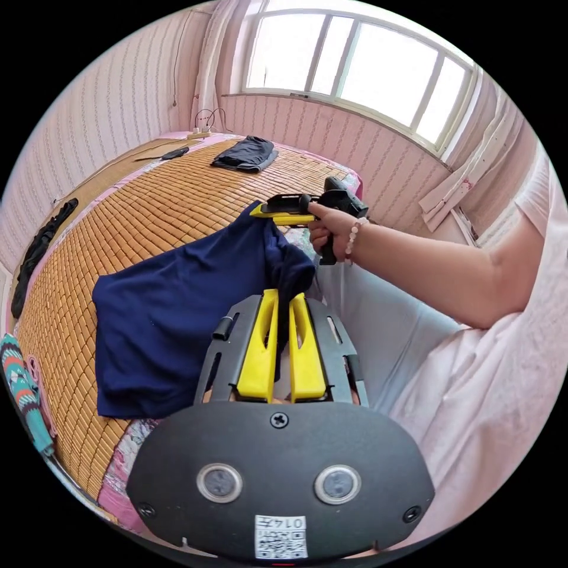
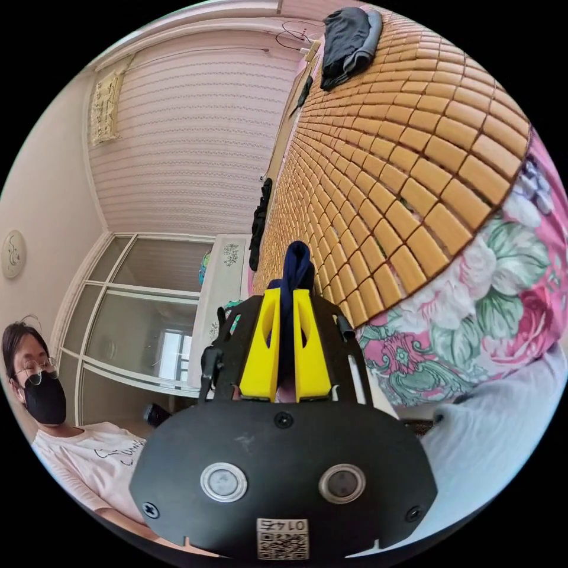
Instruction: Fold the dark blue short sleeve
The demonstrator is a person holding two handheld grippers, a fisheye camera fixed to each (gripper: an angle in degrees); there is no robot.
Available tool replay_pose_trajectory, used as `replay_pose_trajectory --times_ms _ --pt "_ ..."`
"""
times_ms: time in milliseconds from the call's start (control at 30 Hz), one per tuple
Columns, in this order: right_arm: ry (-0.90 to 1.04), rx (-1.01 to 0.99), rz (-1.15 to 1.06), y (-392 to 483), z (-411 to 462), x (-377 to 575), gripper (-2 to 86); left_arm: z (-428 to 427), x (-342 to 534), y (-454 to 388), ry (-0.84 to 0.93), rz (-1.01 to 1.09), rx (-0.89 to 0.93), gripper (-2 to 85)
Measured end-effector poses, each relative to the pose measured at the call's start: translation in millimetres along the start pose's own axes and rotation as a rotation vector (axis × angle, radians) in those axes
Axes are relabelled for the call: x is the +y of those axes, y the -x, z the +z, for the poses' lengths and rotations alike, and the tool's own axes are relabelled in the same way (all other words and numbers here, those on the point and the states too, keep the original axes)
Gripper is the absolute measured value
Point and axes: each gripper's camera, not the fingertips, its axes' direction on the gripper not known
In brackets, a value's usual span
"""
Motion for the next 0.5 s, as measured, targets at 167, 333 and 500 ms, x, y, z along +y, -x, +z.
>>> replay_pose_trajectory --times_ms 167,333,500 --pt "-0.038 0.069 -0.071 35 -52 15 2.5 -14 4 -18 -0.067 -0.009 0.084 0.3" --pt "0.046 0.155 -0.153 84 -23 11 2.3 -36 21 10 -0.115 -0.134 0.054 0.5" --pt "0.201 0.198 -0.221 129 75 -6 2.2 -69 72 77 -0.171 -0.403 -0.061 1.2"
